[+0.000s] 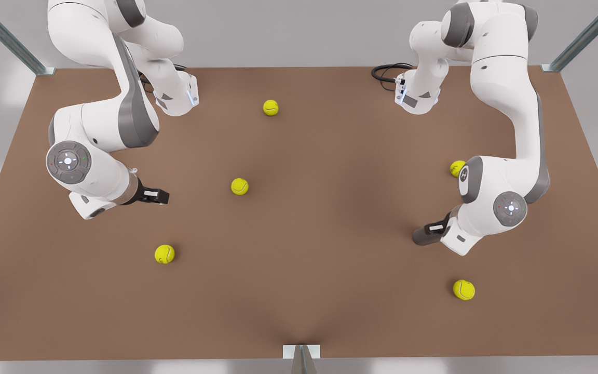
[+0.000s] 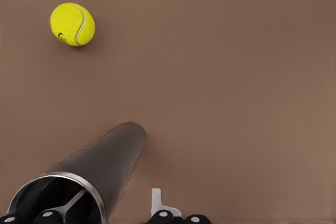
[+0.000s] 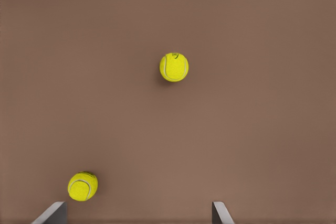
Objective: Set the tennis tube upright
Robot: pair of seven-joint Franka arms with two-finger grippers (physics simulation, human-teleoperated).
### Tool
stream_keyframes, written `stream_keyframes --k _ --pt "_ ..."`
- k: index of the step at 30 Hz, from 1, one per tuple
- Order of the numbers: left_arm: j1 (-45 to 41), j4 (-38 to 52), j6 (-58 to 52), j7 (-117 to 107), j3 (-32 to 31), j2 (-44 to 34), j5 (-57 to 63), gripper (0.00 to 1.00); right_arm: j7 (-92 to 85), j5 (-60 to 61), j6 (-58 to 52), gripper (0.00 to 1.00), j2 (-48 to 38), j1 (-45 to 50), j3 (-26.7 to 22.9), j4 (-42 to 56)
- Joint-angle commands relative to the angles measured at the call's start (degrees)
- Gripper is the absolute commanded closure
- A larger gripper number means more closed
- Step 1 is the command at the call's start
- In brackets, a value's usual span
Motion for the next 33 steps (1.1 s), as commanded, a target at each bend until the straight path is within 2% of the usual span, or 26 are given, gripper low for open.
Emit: stream_keyframes --k 1,11,18,21,27,33 --pt "0.0 0.1 0.0 -0.1 0.0 0.0 0.8 0.0 0.0 0.0 0.0 0.0 0.0 0.0 0.0 0.0" --pt "-0.2 0.3 -0.8 -1.6 0.0 -1.7 0.8 0.0 -0.1 0.0 0.0 0.0 0.0 0.0 0.0 0.0" --pt "0.4 9.1 -14.4 -1.6 -0.1 -4.4 0.7 0.0 -1.1 0.3 0.0 0.0 0.0 0.0 0.1 0.0" --pt "2.9 12.9 -21.5 -0.7 -2.8 -5.2 0.7 0.0 -7.5 0.9 0.0 0.0 0.2 0.4 0.4 0.0" --pt "3.3 12.8 -22.6 4.8 -2.9 -9.4 1.8 0.0 -7.6 1.2 0.1 0.0 0.5 0.5 0.4 0.0" --pt "3.2 12.7 -22.5 4.8 -2.9 -9.5 2.0 0.0 -7.6 1.1 0.1 0.0 0.5 0.6 0.4 0.0"
